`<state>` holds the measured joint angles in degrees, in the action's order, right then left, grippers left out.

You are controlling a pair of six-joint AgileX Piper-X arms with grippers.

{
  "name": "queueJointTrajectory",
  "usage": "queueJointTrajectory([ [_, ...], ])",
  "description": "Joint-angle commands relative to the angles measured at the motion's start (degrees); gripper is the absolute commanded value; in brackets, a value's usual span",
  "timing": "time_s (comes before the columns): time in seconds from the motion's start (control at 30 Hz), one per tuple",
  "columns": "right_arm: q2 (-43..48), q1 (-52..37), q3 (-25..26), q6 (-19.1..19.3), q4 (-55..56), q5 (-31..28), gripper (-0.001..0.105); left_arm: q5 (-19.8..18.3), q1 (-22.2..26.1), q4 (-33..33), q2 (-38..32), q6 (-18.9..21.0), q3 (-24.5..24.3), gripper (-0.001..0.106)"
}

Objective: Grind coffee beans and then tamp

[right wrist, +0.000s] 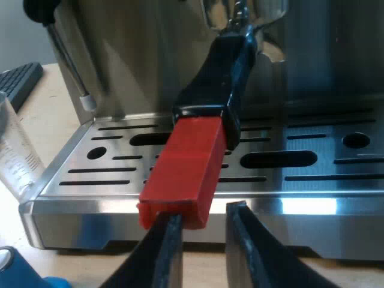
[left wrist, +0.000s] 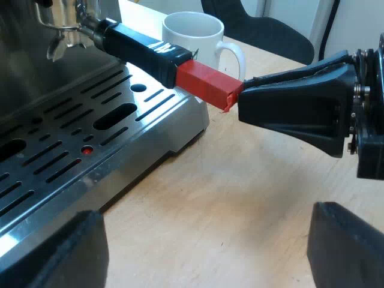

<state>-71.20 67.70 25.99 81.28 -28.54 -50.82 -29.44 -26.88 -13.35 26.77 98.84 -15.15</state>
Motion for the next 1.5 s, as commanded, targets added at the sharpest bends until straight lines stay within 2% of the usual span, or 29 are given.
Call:
queueJointTrajectory([
  [0.03,-0.02,-0.21,0.14,1.24,-0.90,-2.37,0.021,-0.86,-0.28,0.80,-0.01,0.39,-0.25,0.070],
  [0.23,-0.02,-0.42,0.14,1.23,-0.90,-3.99,0.021,-0.86,-0.28,0.80,-0.01,0.60,-0.25,0.070],
  [0.33,-0.02,-1.92,0.14,1.23,-0.90,-3.87,0.021,-0.86,-0.28,0.80,-0.01,2.74,-0.25,0.070],
  [0.47,-0.02,-5.62,0.24,1.23,-1.24,-0.85,0.021,-1.00,-0.28,0.80,-0.01,2.78,-0.25,0.070],
  [0.77,-0.02,-6.41,0.24,1.23,-1.24,-0.79,0.021,-1.00,-0.28,0.80,-0.01,2.78,-0.25,0.070],
  [0.97,-0.02,-6.17,0.24,4.97,-1.24,-0.91,0.021,-1.00,-0.28,0.80,-0.01,2.78,-0.25,0.070],
  [1.17,0.11,-5.77,0.24,4.97,-1.24,-0.88,0.021,-1.00,-0.28,0.80,-0.01,2.78,-0.25,0.070],
  [1.5,1.14,-0.66,0.24,5.11,1.11,-6.00,0.021,-1.00,-0.28,0.80,-0.01,2.78,-0.25,0.070],
])
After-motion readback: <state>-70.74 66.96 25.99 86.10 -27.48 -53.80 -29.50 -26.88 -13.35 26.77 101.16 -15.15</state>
